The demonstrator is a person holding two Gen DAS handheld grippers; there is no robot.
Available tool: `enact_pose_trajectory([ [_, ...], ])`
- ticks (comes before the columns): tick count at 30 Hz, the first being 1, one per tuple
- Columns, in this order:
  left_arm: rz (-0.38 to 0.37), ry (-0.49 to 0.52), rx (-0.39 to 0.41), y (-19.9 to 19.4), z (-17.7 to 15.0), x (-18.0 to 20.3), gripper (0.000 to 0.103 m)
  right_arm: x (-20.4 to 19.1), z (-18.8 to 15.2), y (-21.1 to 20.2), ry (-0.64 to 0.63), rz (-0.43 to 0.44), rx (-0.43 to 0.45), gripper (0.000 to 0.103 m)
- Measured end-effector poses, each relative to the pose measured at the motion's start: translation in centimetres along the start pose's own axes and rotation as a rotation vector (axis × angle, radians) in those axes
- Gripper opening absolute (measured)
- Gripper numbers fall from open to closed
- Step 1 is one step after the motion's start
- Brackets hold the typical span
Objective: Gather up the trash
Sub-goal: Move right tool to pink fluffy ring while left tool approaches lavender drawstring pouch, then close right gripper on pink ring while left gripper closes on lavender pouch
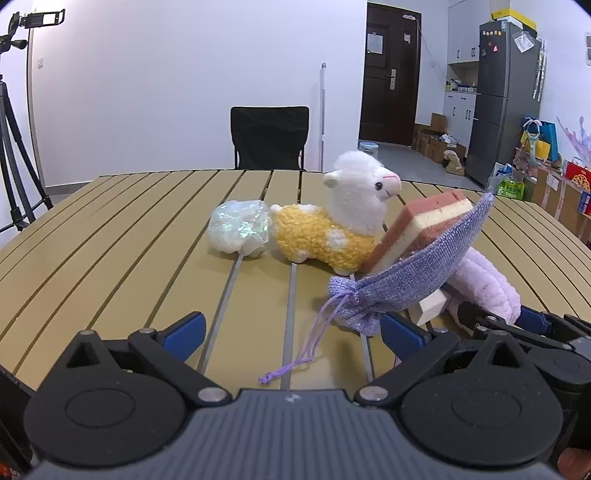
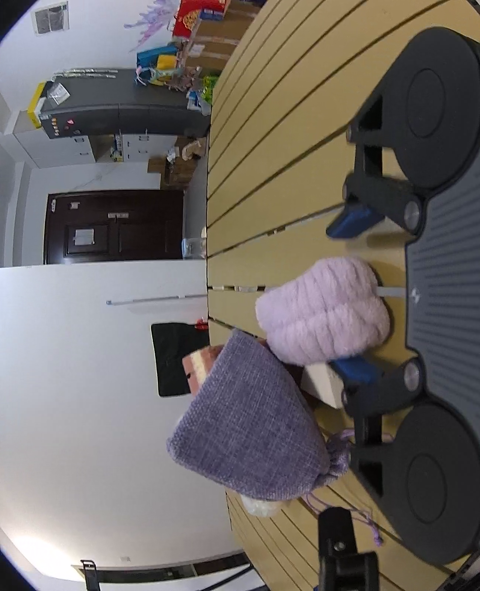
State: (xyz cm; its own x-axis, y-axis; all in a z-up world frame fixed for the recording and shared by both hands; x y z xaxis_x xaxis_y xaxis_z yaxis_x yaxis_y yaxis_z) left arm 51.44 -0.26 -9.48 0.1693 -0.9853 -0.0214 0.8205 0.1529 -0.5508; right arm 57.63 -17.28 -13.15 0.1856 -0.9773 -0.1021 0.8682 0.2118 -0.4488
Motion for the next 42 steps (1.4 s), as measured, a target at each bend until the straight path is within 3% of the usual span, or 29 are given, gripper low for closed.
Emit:
enact_pose_trajectory([
  [12, -0.068, 0.077, 0.041, 0.0, 0.1, 2.4, 0.103, 1.1, 0.9, -2.3, 0.017, -0.005, 0.089, 0.041],
  [24, -0.163, 0.107, 0.037, 1.0, -0.1, 4.7, 0.103, 5.5, 1.6, -6.5, 0.071, -0.089, 0.188, 0.03],
  [35, -0.227, 0.054, 0.014, 2.9, 0.3, 6.3, 0.103, 8.7, 0.9, -7.9, 0.061, -0.132, 0.176, 0.03],
  [42, -0.228, 0.041, 0.003, 4.1, 0.2, 7.0, 0.103, 10.0, 0.7, -8.1, 0.061, -0.152, 0.168, 0.03],
])
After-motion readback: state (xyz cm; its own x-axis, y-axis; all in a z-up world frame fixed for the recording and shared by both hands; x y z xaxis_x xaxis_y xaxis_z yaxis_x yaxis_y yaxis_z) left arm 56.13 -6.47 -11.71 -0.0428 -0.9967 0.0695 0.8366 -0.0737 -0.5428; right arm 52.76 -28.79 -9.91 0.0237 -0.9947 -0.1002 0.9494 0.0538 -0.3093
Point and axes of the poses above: each gripper's, at about its wrist camera, not at the fingertips, and y roughly the way its jaws point, x to its right, z to its top, the point moved 9 cm from there along y, roughly the way its jaws point, and after that the axes turned 4 degrees about z, right-handed, at the moved point
